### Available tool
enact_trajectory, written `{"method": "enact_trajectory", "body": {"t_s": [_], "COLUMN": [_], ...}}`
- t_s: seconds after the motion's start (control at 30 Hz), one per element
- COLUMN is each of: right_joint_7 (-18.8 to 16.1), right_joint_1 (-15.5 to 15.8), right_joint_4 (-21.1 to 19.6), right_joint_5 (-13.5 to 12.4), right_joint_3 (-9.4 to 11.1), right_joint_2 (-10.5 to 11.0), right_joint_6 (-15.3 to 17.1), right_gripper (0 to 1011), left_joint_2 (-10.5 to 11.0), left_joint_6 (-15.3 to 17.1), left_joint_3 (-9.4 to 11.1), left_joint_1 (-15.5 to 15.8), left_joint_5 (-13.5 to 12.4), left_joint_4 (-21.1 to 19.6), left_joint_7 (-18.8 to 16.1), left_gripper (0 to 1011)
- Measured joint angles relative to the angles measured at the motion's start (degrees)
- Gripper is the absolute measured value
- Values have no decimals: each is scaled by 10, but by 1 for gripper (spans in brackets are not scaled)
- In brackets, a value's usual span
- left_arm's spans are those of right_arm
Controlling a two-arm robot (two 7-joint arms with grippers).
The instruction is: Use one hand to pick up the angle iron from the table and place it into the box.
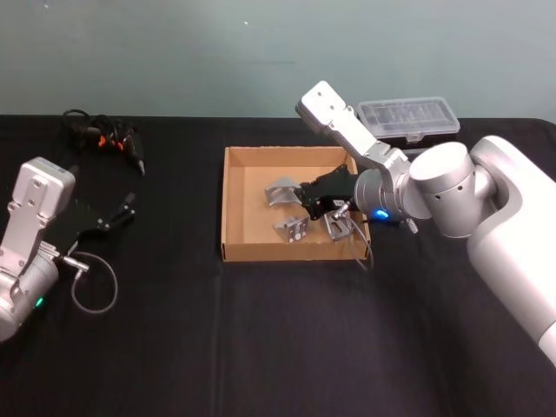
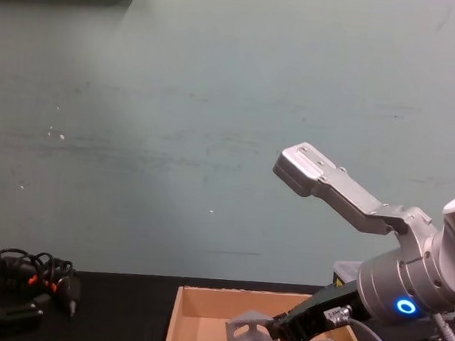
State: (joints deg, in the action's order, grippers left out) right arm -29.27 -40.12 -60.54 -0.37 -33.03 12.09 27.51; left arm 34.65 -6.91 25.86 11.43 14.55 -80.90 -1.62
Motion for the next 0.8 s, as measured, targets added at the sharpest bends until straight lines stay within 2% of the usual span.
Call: {"method": "enact_trajectory", "body": {"t_s": [0.17,0.3,0.33,0.4,0.5,0.53,0.6,0.73,0.8], "right_joint_7": [2,3,4,4,8,8,9,13,21], "right_joint_1": [3,5,7,9,17,17,22,39,58], "right_joint_4": [2,2,1,-2,-16,-16,-28,-63,-94], "right_joint_5": [4,5,6,6,6,6,4,-1,-9], "right_joint_3": [4,7,9,11,17,17,22,34,45], "right_joint_2": [-1,-1,-1,0,3,3,6,14,21], "right_joint_6": [-4,-5,-5,-5,-5,-5,-4,-1,-2], "right_gripper": [58,140,195,228,352,352,425,570,628], "left_joint_2": [0,0,0,0,0,0,0,0,0], "left_joint_6": [0,0,0,0,0,0,0,0,0], "left_joint_3": [0,0,0,0,0,0,0,0,0], "left_joint_1": [0,0,0,0,0,0,0,0,0], "left_joint_5": [0,0,0,0,0,0,0,0,0], "left_joint_4": [0,0,0,0,0,0,0,0,0], "left_joint_7": [0,0,0,0,0,0,0,0,0], "left_gripper": [1000,1000,1000,1000,1000,1000,1000,1000,1000]}}
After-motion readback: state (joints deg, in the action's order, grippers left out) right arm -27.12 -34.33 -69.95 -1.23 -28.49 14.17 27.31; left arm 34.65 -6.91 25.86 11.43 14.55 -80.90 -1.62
